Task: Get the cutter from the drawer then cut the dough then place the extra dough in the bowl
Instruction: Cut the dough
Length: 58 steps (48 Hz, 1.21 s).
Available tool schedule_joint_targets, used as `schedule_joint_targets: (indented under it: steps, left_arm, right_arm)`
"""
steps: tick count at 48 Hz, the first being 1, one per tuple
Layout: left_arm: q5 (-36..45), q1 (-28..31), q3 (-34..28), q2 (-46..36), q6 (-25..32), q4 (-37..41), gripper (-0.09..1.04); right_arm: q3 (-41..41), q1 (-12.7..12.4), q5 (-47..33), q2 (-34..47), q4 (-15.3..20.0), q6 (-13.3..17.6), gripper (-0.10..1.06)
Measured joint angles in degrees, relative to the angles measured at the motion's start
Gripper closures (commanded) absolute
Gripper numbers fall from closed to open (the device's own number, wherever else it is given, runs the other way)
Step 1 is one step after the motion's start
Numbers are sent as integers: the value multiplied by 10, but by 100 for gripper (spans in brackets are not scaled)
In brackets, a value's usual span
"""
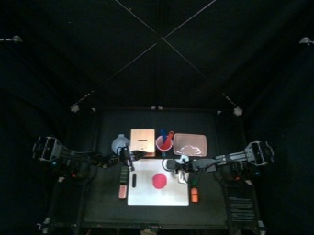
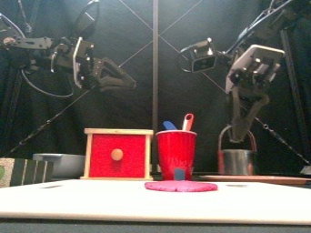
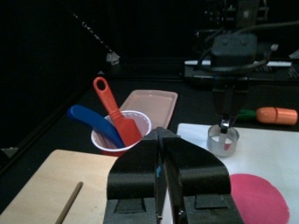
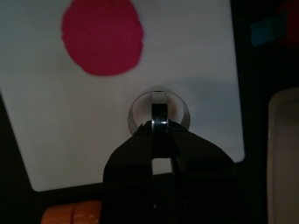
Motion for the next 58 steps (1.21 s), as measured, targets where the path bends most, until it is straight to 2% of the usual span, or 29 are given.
schedule_joint_targets:
  steps: [12,29,58]
  left_arm:
    - [1,-24,24,0,0,-25,53]
    - [1,-26,44,-1,0,-47,53]
    - [1,-27,54,-1,0,-69,54]
  right_arm:
    - [-79,24,-1,55,1,-4,64]
    - [-178,30,37,144,-5,-7,64]
    - [-200,36,47,175,3,-7,64]
